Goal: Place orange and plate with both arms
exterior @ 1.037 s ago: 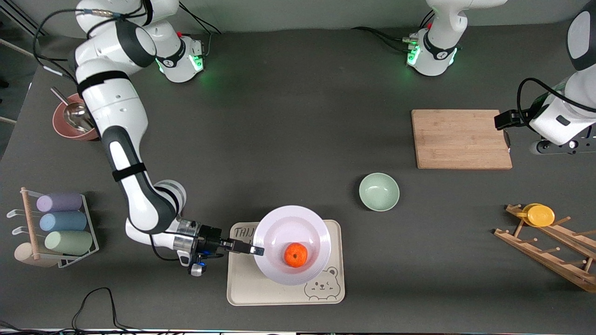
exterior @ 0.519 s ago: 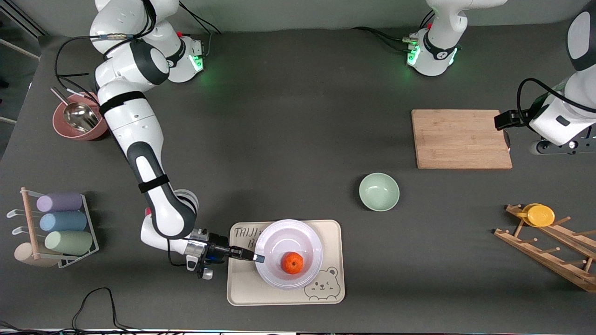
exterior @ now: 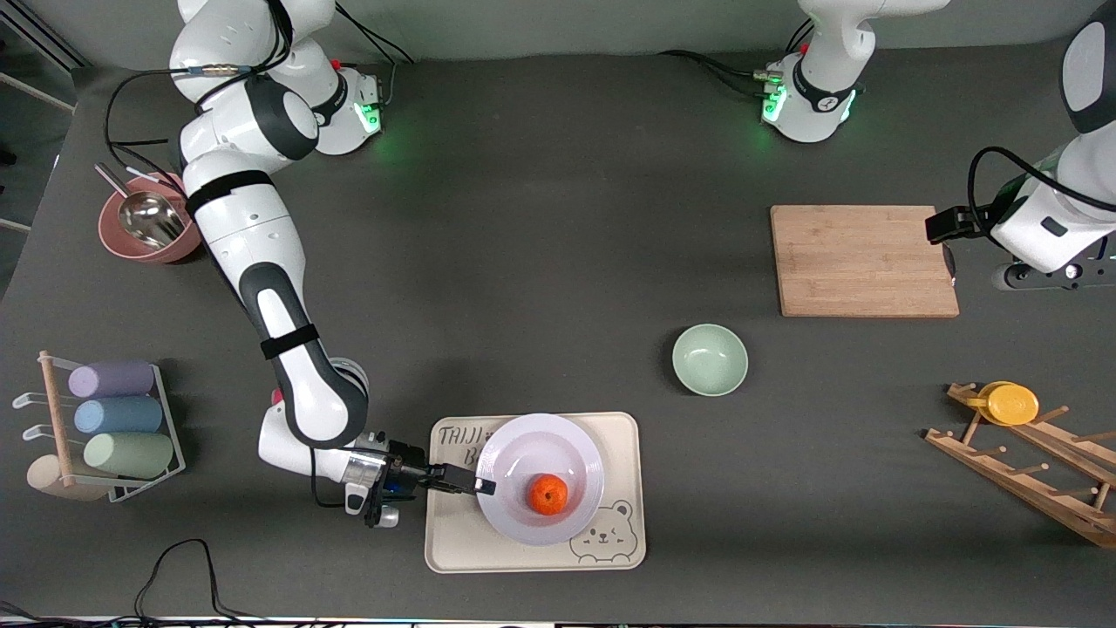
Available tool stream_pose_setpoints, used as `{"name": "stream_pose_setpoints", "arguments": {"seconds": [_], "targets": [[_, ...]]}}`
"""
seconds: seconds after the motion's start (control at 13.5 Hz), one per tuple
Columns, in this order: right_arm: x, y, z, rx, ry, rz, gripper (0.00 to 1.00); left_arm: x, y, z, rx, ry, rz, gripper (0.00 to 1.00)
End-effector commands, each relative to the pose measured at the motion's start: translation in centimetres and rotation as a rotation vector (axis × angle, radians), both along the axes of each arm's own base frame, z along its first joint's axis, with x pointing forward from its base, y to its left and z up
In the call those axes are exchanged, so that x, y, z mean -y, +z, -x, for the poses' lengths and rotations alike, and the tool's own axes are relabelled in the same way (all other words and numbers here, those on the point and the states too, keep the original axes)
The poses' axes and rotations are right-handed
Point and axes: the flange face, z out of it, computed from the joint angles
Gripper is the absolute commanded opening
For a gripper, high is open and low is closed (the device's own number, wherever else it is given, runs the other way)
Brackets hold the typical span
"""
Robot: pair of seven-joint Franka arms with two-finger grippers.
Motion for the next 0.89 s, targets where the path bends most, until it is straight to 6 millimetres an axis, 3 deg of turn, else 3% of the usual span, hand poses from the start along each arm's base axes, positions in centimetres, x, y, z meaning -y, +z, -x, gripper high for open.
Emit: {"name": "stream_pose_setpoints", "arguments": {"seconds": [0.0, 0.3, 0.44, 0.59, 0.67, 0.81], "targets": [[-0.2, 1.2, -0.2, 0.02, 0.087, 0.08, 1.0, 0.2, 0.3, -0.3, 0.002, -0.001, 0.004, 1.0], [-0.3, 5.5, -0.5, 0.028, 0.212, 0.241, 1.0, 0.2, 0.3, -0.3, 0.002, -0.001, 0.004, 1.0], [-0.4, 9.0, -0.5, 0.03, 0.298, 0.334, 1.0, 0.2, 0.3, -0.3, 0.002, -0.001, 0.004, 1.0], [0.7, 14.8, -0.3, 0.056, 0.369, 0.429, 1.0, 0.2, 0.4, -0.3, 0.004, -0.001, 0.004, 1.0], [2.8, 17.7, -0.3, 0.038, 0.375, 0.506, 1.0, 0.2, 0.3, -0.3, 0.002, -0.001, 0.004, 1.0], [5.3, 22.5, 0.9, -0.013, 0.421, 0.576, 1.0, 0.2, 0.3, -0.3, 0.002, -0.001, 0.004, 1.0]]}}
